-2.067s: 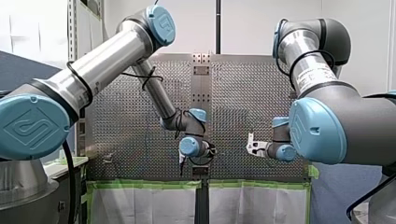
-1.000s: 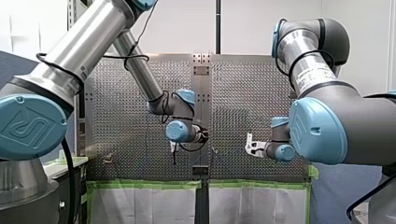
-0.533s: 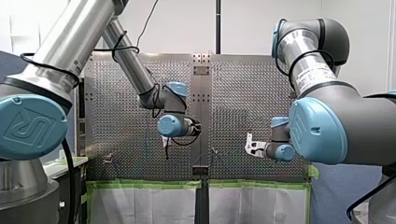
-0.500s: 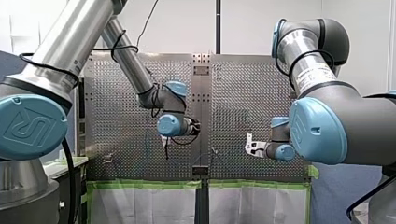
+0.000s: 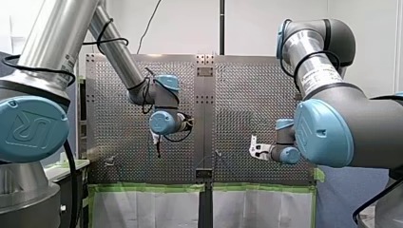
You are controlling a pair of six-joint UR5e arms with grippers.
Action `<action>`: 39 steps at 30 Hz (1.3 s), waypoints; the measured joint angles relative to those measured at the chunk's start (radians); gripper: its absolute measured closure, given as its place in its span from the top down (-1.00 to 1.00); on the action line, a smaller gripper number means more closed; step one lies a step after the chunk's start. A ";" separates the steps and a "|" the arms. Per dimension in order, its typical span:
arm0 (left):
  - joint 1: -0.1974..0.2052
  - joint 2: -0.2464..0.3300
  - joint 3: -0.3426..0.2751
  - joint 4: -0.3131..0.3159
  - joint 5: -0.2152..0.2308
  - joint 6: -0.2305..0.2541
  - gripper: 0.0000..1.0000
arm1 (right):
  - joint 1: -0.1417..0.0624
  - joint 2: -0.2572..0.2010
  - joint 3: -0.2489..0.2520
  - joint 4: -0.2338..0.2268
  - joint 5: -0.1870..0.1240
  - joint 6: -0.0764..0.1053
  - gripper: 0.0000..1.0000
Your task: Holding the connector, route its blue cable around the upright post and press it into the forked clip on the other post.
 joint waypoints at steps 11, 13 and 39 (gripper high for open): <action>0.001 0.089 -0.089 0.001 -0.002 -0.002 1.00 | 0.003 0.000 0.000 0.001 0.000 0.000 -1.00; 0.001 0.106 -0.106 0.001 -0.002 -0.002 1.00 | 0.003 0.000 0.000 0.002 0.000 0.000 -1.00; 0.012 0.246 -0.249 0.124 0.005 0.027 1.00 | -0.001 -0.001 -0.002 0.019 0.002 -0.007 -1.00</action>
